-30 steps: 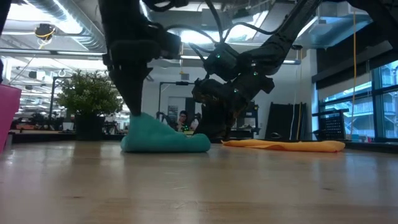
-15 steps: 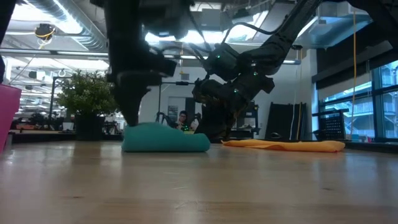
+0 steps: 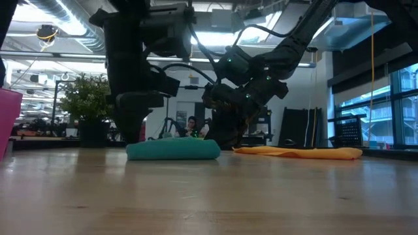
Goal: Roll microfiber towels into tight, uniform cylinder then place into a basket
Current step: Roll the blue microfiber towel
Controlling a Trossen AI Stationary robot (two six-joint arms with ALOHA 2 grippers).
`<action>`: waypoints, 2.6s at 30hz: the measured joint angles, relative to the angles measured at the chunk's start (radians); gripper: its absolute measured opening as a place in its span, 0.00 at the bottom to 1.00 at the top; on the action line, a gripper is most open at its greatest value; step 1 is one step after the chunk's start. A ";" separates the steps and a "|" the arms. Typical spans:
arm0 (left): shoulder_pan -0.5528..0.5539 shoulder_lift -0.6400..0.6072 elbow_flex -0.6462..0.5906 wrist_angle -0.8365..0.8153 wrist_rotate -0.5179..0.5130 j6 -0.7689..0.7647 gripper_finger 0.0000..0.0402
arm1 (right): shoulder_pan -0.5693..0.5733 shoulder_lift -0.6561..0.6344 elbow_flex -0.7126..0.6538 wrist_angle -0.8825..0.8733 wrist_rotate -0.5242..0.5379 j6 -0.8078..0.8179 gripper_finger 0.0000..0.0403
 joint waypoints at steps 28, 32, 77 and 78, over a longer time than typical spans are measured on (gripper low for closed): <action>0.005 0.000 -0.027 0.043 0.045 0.015 0.00 | -0.098 -0.076 -0.005 -0.034 -0.126 -0.163 0.43; 0.005 0.001 -0.027 0.042 0.048 0.015 0.00 | -0.106 -0.107 -0.011 -0.060 -0.084 -0.217 0.43; 0.011 0.002 -0.027 0.046 0.059 0.013 0.00 | 0.293 -0.320 -0.237 0.058 0.244 -0.910 0.58; 0.011 0.002 -0.028 0.046 0.059 0.013 0.00 | 0.294 -0.301 -0.237 0.076 0.257 -0.938 0.58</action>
